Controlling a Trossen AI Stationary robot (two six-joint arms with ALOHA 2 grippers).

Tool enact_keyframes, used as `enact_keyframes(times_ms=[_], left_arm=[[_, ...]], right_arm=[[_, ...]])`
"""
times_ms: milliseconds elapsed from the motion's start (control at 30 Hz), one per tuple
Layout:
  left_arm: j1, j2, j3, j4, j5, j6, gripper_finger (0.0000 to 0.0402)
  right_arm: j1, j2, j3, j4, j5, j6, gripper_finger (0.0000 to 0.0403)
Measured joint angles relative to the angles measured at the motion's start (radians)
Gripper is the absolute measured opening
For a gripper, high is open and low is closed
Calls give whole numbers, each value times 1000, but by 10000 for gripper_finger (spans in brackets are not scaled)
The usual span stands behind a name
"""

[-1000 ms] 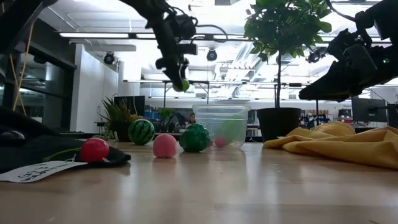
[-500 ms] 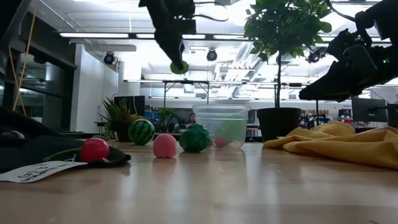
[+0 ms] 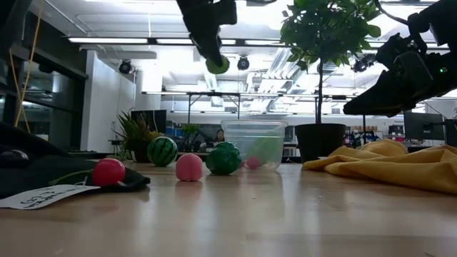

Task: Pick and placing Produce into tupperware
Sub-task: Put the cabbage into the transparent bin

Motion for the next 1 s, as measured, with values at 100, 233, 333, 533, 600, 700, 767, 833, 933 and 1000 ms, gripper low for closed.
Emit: enact_keyframes(times_ms=[100,233,333,533,600,700,767,833,933,1000], left_arm=[[-32,0,0,27,0,-21,234],[-68,0,0,57,0,-42,234],[-91,0,0,84,0,-44,234],[-120,18,0,133,7,-52,234],[-120,30,2,145,9,-64,234],[-118,57,1,154,1,-69,234],[-117,73,0,141,0,-72,234],[-118,90,0,158,0,-73,234],[-118,114,0,154,0,-69,234],[-118,130,0,154,0,-68,234]], right_arm=[[0,0,0,0,0,0,114],[0,0,0,0,0,0,114],[0,0,0,0,0,0,114],[0,0,0,0,0,0,114],[0,0,0,0,0,0,114],[0,0,0,-6,0,0,114],[0,0,0,-7,0,0,114],[0,-1,1,-19,0,0,114],[0,2,1,-23,0,0,114],[0,2,1,-23,0,0,114]])
